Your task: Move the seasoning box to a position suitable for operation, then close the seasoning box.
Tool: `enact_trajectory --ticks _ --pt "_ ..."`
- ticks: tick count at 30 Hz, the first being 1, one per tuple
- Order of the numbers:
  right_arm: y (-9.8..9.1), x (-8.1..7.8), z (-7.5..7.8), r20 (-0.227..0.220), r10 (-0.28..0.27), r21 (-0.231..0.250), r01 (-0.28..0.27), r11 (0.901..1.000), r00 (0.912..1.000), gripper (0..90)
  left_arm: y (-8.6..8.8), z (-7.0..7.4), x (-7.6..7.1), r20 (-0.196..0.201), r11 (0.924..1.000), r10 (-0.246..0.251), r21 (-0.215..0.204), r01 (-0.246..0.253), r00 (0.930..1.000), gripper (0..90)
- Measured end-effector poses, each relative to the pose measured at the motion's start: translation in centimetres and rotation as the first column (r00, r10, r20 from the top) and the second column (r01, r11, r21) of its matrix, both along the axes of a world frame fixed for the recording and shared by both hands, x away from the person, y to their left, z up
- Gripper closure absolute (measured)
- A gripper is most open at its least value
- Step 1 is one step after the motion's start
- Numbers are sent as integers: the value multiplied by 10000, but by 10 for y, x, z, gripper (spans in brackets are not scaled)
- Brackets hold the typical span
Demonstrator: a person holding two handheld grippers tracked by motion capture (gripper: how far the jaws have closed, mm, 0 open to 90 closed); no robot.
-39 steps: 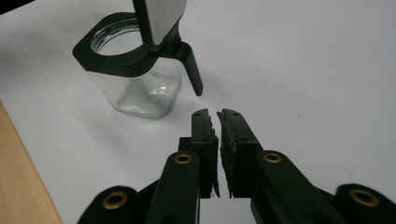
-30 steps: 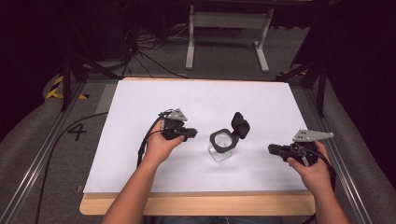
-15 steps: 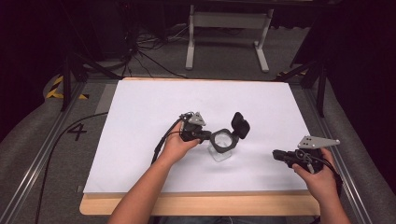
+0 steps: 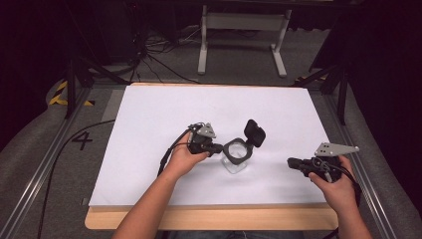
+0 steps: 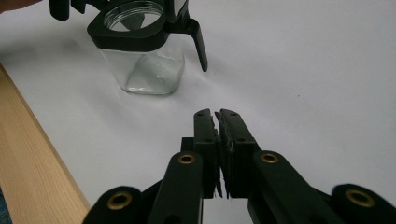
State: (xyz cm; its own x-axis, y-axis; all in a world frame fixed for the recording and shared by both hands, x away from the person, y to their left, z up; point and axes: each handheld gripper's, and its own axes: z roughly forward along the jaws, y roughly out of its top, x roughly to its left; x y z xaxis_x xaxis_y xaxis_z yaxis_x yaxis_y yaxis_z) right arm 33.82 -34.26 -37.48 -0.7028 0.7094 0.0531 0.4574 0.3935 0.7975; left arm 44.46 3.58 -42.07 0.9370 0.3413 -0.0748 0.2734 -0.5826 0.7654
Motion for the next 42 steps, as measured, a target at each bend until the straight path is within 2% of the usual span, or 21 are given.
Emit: enact_trajectory --ticks 9,12,21,26,30,31,33,34,35,36,37,38,39,40,41,42 --pt "7 7 3 47 245 94 -246 9997 9997 859 6 6 -17 -304 9973 -588 421 601 9978 872" --pt "10 10 4 60 330 108 -330 9994 9994 859 5 6 -22 -362 9963 -727 422 742 9967 877" --pt "14 15 4 37 493 168 -493 9986 9988 859 -5 8 -36 -456 9875 -1380 700 1410 9894 867" --pt "15 16 4 14 530 197 -530 9984 9986 859 -9 9 -41 -615 9849 -1509 761 1554 9866 858" --pt "14 17 4 20 534 209 -535 9984 9986 860 -7 10 -42 -891 9826 -1576 845 1651 9835 847" --pt "13 17 4 14 519 231 -519 9984 9987 861 -7 12 -43 -1056 9829 -1608 735 1690 9813 850" --pt "12 17 5 10 496 293 -496 9983 9988 862 -5 17 -47 -1514 9814 -1811 367 1886 9717 854" --pt "11 17 5 11 482 324 -482 9983 9988 864 -6 20 -49 -1756 9767 -2034 324 2122 9632 856" --pt "11 17 5 -1 474 373 -473 9982 9989 865 -7 23 -53 -2060 9692 -2365 192 2455 9495 856" --pt "11 17 5 -38 492 449 -490 9978 9988 866 -8 26 -56 -2235 9636 -2606 -7 2672 9392 856" --pt "11 17 5 -38 492 449 -490 9978 9988 866 -8 26 -56 -2235 9636 -2606 -7 2672 9392 856" --pt "11 17 6 -21 495 449 -494 9978 9988 868 -11 30 -60 -2481 9546 -2956 -384 2955 9225 856" --pt "12 17 7 -10 547 469 -546 9974 9985 868 -14 34 -64 -2427 9515 -3062 -493 3036 9205 851" --pt "15 18 10 14 660 486 -660 9966 9978 870 -18 36 -68 -2199 9571 -2826 -1 2897 9337 843" --pt "15 18 10 14 660 486 -660 9966 9978 870 -18 36 -68 -2199 9571 -2826 -1 2897 9337 846" --pt "16 18 11 12 673 499 -672 9965 9977 870 -23 35 -70 -1903 9597 -2589 597 2745 9470 846"
